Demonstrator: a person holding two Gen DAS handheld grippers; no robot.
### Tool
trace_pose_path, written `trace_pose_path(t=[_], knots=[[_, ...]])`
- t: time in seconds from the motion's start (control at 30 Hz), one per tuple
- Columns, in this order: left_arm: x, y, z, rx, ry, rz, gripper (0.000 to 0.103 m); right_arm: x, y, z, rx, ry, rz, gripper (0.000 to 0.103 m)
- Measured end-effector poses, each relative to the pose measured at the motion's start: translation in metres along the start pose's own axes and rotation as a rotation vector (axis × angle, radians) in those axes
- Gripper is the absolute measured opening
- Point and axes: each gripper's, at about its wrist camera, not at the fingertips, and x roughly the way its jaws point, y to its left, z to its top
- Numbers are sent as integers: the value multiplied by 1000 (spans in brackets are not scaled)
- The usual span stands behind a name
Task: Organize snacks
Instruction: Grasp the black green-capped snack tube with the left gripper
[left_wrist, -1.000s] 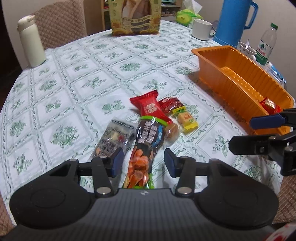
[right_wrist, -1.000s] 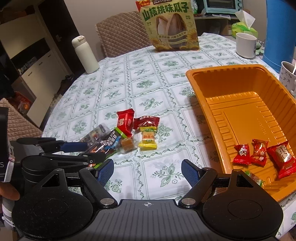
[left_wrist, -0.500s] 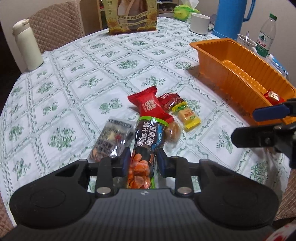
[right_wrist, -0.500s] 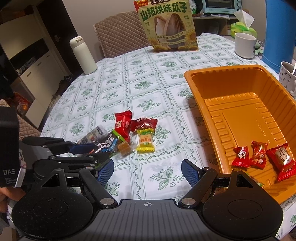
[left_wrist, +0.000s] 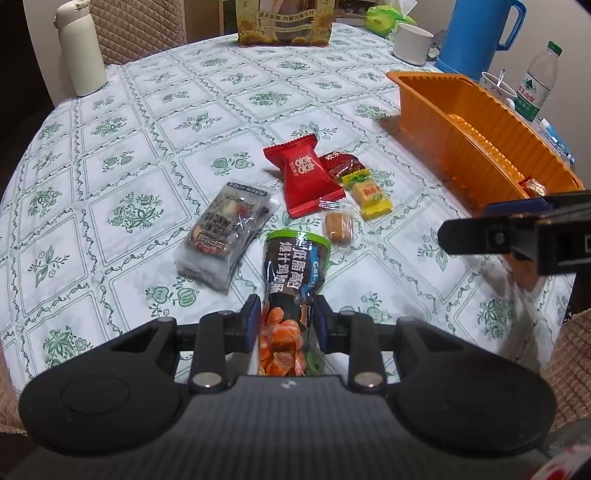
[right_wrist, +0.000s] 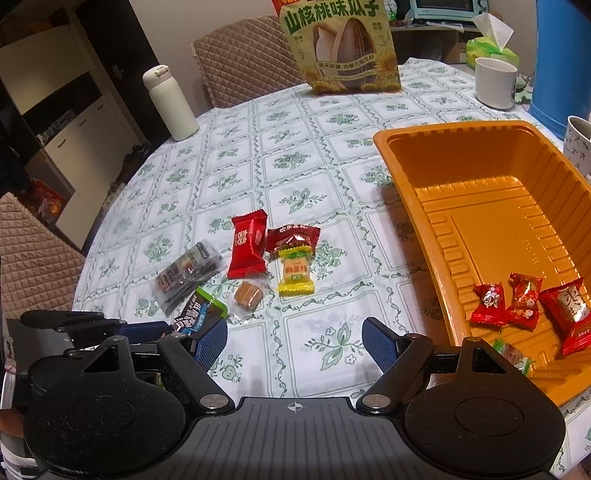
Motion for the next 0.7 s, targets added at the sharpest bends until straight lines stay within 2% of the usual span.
trace_pose_path(t=[0.2,0.47,0.7], knots=[[9,-3,2,22,14,5,32,-1,0,-1,-4,5,4,80],[7,-2,0,18,-1,2,29,1,-1,-3,-2,12,-1,80],[-13,3,-3,-5,-44,7,27,8,2,0,-26,22,11,80]])
